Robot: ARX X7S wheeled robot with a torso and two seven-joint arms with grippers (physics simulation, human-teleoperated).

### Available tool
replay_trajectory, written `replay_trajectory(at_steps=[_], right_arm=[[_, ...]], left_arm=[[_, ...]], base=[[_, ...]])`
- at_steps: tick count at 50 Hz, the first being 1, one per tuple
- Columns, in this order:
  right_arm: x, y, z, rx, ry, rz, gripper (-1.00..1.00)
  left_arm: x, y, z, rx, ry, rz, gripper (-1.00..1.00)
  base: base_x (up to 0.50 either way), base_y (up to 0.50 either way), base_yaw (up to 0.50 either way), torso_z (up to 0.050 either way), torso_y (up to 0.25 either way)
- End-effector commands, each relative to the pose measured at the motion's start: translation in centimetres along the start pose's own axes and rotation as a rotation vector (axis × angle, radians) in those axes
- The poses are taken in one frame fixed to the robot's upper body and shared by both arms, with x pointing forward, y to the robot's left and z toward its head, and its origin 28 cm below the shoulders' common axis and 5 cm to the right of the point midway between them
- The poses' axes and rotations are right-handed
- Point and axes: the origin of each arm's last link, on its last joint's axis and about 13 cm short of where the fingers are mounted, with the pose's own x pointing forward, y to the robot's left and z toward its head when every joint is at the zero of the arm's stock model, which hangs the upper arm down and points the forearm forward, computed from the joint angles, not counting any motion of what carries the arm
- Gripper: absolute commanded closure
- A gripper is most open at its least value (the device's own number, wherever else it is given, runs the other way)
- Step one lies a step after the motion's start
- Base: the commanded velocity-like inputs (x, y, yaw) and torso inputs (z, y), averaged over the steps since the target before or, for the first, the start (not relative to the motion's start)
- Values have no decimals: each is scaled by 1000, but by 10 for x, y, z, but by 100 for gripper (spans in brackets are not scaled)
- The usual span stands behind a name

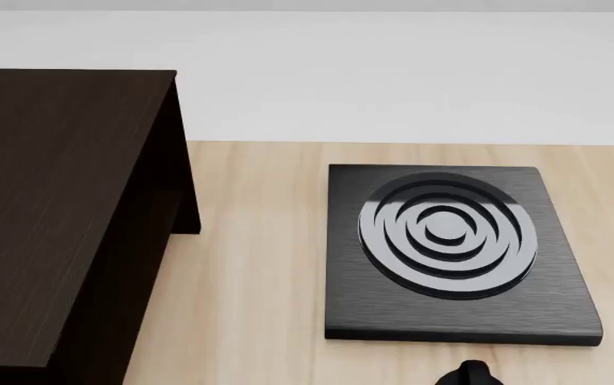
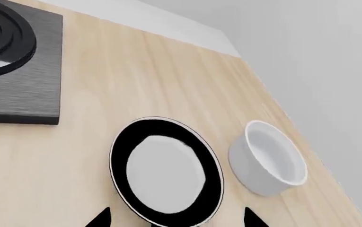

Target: Put the frying pan under the cabinet shelf.

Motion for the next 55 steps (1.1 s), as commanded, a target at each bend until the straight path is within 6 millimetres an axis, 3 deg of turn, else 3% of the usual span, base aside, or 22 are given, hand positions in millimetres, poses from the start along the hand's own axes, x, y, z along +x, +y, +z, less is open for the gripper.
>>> replay_trajectory(at_steps=[1, 43, 55], right_arm=[[0, 2, -17, 17, 33, 6, -100], [25, 9, -56, 97, 118, 19, -100], [19, 10, -48, 112, 129, 5, -100]], left_arm=[[0, 0, 1, 1, -1, -2, -100], [5, -10, 9, 12, -18, -26, -100], [6, -13, 11, 6, -28, -30, -100]], base=[[0, 0, 0, 0, 0], [0, 0, 0, 0, 0], [0, 0, 0, 0, 0]])
